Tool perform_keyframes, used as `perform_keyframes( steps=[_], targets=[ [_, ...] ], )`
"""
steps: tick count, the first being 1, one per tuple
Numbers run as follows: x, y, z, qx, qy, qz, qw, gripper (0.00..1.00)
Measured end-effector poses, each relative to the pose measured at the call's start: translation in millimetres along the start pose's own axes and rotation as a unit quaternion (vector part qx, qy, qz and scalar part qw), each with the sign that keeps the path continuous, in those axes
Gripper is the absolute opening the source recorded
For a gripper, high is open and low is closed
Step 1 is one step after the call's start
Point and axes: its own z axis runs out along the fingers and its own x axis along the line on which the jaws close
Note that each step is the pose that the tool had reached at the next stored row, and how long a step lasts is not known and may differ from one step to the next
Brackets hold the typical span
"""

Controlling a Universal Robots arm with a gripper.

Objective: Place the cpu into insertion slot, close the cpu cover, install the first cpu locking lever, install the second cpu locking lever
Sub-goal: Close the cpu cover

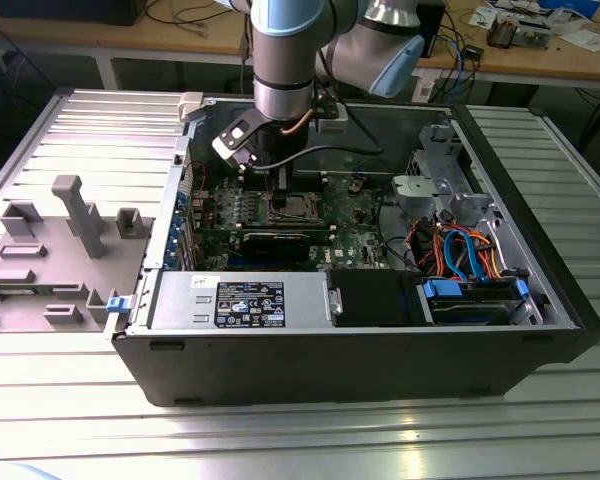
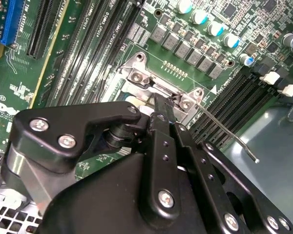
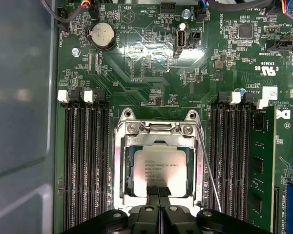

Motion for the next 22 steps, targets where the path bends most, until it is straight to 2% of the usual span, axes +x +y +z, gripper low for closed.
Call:
perform_keyframes(
  steps=[3,7,12,16,22],
  targets=[
    [-0.2,-1.5,-2.5,0.0004,-0.0007,0.0,1.0,0.11],
    [0.0,-7.9,-3.1,0.0003,-0.0004,0.0,1.0,0.11],
    [-0.1,-8.7,0.0,0.0005,0.0009,0.0,1.0,0.11],
    [0.0,-8.7,0.8,0.0003,0.004,0.0,1.0,0.11],
    [0.0,-8.7,-3.2,0.0003,0.0043,0.0,1.0,0.11]
  ],
)
